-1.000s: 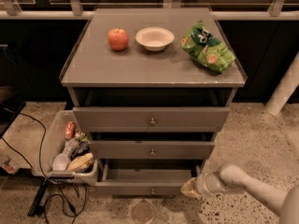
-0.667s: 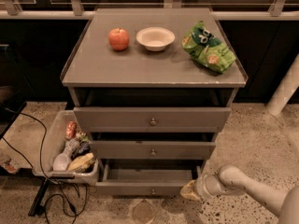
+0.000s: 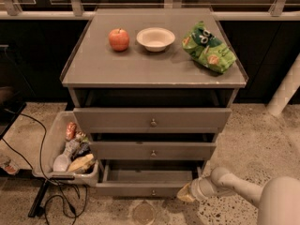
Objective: Close bottom drawer
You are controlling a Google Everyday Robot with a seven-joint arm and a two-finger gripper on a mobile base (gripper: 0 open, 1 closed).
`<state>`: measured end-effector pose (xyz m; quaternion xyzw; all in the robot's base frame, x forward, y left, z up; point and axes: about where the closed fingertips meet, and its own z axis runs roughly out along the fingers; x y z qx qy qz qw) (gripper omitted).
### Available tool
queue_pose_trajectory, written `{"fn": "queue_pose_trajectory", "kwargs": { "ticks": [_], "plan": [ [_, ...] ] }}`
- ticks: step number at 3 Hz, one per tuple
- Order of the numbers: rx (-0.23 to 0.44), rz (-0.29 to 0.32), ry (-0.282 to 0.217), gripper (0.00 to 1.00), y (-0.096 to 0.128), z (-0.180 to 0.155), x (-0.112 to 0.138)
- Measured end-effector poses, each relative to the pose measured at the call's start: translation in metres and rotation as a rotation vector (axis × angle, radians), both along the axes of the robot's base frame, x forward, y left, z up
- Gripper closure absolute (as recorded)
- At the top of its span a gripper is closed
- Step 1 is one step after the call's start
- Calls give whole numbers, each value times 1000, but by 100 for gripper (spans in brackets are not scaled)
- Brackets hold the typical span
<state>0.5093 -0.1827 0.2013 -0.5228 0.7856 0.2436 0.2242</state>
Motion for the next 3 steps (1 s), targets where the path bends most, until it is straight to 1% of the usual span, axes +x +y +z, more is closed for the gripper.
{"fn": "queue_pose_trajectory", "kwargs": {
  "ticks": [1,2,3],
  "plan": [
    [-7,2,10,100,3,-7,2],
    [-8,2,10,82,3,-7,2],
    [-7,2,10,59,3,-7,2]
  ]
}}
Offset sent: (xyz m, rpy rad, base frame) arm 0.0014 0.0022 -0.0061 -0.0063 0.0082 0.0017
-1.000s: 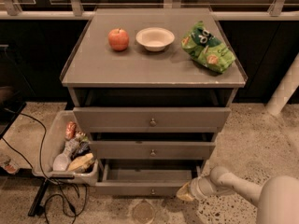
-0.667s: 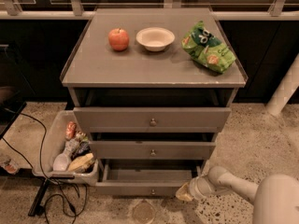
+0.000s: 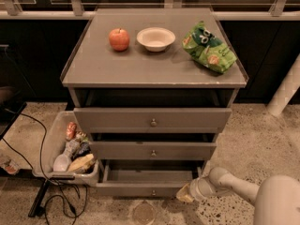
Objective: Close bottom drawer
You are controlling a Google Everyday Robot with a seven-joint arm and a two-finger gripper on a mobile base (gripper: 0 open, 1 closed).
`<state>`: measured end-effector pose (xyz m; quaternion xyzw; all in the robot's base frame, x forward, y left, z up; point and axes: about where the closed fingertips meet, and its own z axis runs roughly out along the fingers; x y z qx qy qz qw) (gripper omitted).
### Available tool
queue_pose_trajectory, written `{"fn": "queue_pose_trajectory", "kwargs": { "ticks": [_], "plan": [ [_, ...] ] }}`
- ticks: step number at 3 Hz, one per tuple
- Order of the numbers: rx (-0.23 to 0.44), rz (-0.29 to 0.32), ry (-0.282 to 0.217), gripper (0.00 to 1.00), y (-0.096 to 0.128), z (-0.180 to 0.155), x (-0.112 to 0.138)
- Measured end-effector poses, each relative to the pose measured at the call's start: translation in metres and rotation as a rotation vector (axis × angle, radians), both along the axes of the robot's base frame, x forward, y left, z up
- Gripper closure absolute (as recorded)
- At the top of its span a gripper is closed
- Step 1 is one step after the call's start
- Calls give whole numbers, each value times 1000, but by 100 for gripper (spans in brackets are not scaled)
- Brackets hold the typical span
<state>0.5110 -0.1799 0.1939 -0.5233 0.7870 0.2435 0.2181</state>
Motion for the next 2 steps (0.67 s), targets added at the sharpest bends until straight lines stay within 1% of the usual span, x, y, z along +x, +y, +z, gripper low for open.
{"fn": "queue_pose_trajectory", "kwargs": {
  "ticks": [1,2],
  "plan": [
    [0,0,0,35,0,0,0],
    [-10,5,0,12,7,-4,-10]
  ]
}}
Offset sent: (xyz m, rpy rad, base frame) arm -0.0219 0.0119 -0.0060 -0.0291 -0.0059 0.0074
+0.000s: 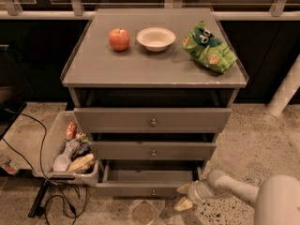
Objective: Close bottom drawer
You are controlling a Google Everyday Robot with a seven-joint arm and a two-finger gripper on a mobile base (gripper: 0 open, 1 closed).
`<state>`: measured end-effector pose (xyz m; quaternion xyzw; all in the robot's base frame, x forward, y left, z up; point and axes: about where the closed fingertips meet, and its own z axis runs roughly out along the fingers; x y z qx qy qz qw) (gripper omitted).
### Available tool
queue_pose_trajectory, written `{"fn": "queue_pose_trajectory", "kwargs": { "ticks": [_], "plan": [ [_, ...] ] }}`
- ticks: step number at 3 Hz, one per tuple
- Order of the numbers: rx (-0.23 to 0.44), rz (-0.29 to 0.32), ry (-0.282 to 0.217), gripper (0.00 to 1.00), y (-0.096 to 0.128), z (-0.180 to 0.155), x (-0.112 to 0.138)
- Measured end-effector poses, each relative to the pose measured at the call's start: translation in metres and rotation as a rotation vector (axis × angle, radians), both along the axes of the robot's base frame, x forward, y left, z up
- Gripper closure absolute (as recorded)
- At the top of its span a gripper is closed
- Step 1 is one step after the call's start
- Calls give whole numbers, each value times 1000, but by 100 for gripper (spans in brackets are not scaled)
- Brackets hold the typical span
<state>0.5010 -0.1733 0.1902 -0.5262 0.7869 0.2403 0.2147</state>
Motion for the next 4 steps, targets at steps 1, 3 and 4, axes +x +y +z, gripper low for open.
{"fn": "queue_pose_trajectory", "kwargs": {
  "ticks": [1,3,4],
  "plan": [
    [-4,-9,8,0,7,-16,4],
    [-7,-56,-17,0,2,-22,30],
    [-42,-137,-100,0,-11,-20,92]
  ]
}}
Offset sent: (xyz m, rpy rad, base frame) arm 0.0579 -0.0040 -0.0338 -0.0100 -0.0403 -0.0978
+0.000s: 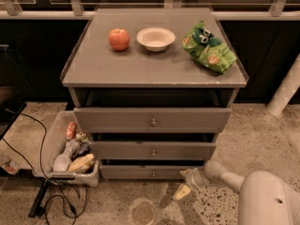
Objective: Close bottom drawer
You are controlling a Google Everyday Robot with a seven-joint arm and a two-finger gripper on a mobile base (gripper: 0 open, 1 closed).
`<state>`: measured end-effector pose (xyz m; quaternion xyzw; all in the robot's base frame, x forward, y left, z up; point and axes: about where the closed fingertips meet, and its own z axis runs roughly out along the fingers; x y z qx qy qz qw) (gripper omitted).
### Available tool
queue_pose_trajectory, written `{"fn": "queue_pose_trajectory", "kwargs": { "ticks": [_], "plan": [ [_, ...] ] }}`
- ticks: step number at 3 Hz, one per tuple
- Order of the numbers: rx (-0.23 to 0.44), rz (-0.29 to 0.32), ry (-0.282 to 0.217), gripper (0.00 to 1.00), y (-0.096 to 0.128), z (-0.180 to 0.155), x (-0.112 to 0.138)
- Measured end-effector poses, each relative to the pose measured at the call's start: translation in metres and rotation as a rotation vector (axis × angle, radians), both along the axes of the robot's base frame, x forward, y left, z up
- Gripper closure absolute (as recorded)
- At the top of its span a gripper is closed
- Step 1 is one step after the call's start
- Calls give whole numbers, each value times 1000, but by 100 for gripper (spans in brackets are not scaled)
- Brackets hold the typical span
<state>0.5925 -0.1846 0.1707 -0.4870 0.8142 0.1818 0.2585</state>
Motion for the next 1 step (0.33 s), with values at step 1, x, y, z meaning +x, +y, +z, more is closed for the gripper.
{"fn": "queue_pose_trajectory", "kwargs": {
  "ticks": [1],
  "plan": [
    [0,0,0,0,0,0,0]
  ]
}}
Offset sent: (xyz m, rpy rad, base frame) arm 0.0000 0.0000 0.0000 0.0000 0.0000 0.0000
